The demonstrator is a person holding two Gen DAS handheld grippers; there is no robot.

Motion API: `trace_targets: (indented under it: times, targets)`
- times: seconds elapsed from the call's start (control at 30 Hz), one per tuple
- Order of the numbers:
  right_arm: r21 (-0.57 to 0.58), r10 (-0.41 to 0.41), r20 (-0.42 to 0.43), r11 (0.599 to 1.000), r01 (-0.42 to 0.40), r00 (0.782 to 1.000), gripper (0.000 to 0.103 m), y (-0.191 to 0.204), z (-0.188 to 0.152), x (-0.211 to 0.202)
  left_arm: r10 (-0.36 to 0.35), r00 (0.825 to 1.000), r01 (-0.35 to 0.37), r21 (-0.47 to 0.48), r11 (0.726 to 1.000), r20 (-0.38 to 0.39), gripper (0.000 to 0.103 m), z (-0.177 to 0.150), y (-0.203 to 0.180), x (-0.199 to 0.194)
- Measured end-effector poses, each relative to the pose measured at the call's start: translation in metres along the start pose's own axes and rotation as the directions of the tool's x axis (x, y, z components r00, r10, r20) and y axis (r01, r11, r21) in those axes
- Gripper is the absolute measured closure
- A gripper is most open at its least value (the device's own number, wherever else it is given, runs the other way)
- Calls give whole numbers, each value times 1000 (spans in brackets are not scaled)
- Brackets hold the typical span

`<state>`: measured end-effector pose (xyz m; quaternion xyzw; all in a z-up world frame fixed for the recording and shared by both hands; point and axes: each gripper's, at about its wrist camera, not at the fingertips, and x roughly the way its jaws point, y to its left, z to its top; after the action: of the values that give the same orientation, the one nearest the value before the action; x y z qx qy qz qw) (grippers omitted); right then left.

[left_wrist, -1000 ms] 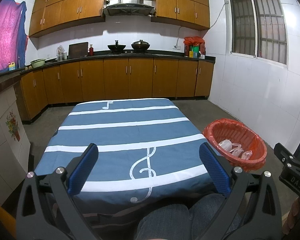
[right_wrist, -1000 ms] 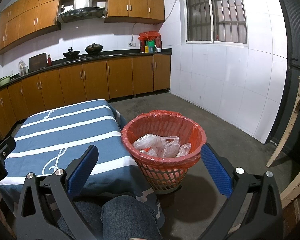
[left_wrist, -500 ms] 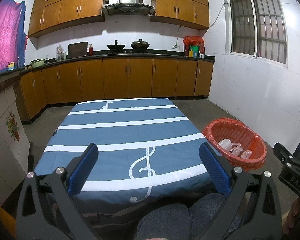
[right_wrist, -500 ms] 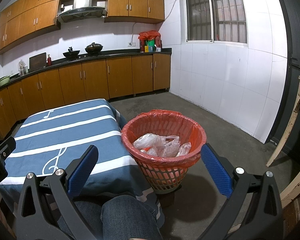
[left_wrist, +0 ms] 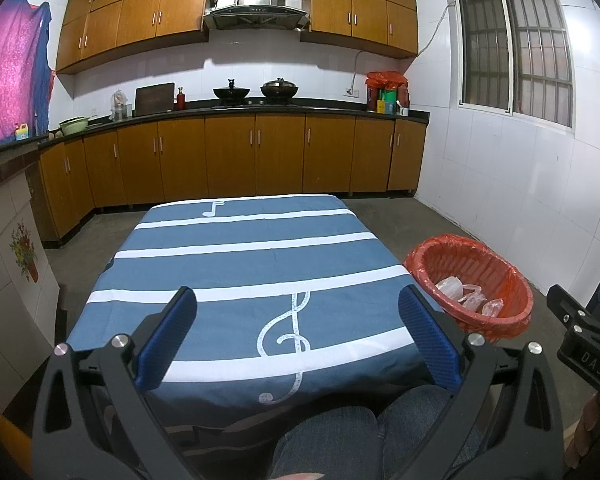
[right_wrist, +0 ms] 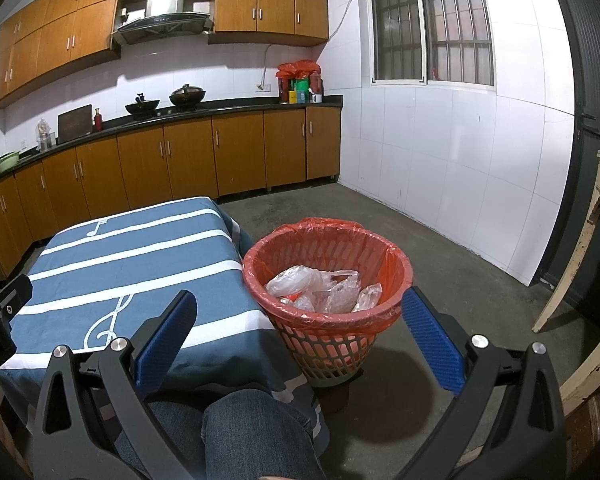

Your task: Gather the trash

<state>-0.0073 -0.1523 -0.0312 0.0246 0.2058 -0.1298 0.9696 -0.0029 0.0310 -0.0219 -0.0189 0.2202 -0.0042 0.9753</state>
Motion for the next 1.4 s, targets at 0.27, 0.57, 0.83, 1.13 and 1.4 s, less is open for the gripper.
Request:
trace_targets:
  times: [0.27,0.57,0.83,1.13,1.4]
  targets:
    - [0,1,-1,1000,-1,1000,2,-1,2,1,0,1000,0,0,1000,-1,4,0,0,0]
    - [0,1,-1,1000,-1,1000,2,-2,3,1,0,1000,0,1,1000,-1,4,1,-1,0]
    - [1,1,-2,1000,-1,1000,2,-3,1,1,0,1000,0,1,1000,-2,4,0,0,0]
    - [0,2,-2,1000,-2,1000,2,-3,1,0,0,1000,0,2,1000,-3,4,-1,-1,0]
    - [1,1,-4,1000,-1,1000,2,-3,0,0,-1,1000,1,4,1000,-5,4,-2,-1,2]
